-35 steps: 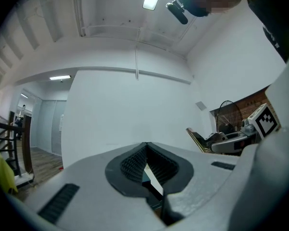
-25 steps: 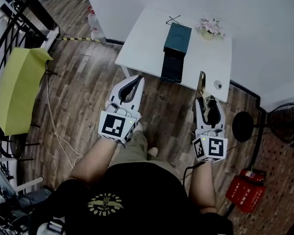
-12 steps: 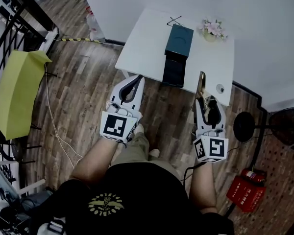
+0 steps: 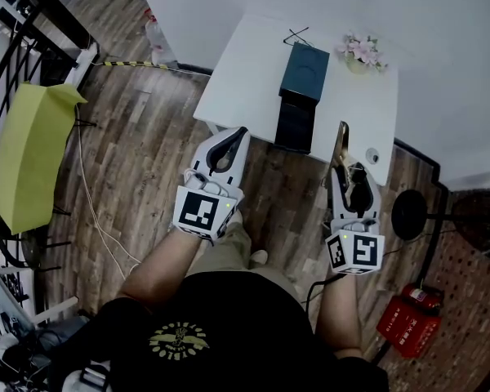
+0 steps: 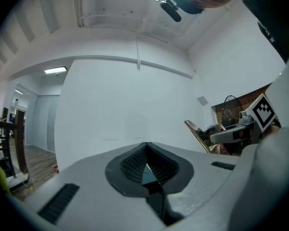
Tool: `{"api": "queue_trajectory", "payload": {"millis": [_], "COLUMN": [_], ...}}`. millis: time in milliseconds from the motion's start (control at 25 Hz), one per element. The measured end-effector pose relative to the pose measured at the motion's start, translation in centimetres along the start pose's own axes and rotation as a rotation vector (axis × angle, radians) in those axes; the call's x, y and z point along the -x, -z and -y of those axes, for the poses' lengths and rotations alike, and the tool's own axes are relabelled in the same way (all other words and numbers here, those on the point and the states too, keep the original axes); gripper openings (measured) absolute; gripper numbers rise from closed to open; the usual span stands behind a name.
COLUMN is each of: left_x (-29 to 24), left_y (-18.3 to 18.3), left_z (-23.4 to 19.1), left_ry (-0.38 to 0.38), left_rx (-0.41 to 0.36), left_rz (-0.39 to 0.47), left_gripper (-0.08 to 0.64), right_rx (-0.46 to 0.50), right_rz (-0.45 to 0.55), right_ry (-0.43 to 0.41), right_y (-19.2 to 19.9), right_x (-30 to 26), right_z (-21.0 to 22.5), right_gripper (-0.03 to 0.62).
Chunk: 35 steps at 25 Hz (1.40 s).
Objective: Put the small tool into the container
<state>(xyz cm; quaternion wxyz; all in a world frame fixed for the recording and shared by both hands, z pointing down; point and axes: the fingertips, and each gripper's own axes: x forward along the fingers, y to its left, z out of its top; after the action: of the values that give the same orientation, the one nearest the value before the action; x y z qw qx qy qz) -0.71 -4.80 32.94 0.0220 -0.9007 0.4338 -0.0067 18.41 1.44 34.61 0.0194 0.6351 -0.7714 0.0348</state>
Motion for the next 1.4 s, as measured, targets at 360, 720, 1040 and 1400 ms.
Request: {"api": "queue_trajectory", "payload": {"millis": [360, 720, 1040, 1400], "left_x": [-2.5, -4.8, -7.7, -9.1], "left_y": [0.5, -0.1, -0.7, -1.1], "left_z": [-2.2, -5.7, -8.2, -10.0], "left_ry": [0.009, 0.056, 0.127, 0.127], "left_rx": [0.013, 0.034, 0.048, 0.023], "left_rz": [-0.013, 0.017, 0.028, 0.071], "left_gripper": [0.008, 0.008, 0.008, 0.008], "right_rx": [-0.008, 0.029, 0.058, 0.036], "right_rz": [-0.018, -0.017, -0.015, 0.004], "right_ry": [0.009, 0.036, 0.087, 0.109], "right_y": [0.6, -0.9, -2.6, -2.3], "right_x": [-3.4, -7.2, -9.7, -11.5], "right_z": [0.2, -1.4, -2.4, -1.2], "right_gripper": [0.224, 0.224, 0.224, 0.224]}}
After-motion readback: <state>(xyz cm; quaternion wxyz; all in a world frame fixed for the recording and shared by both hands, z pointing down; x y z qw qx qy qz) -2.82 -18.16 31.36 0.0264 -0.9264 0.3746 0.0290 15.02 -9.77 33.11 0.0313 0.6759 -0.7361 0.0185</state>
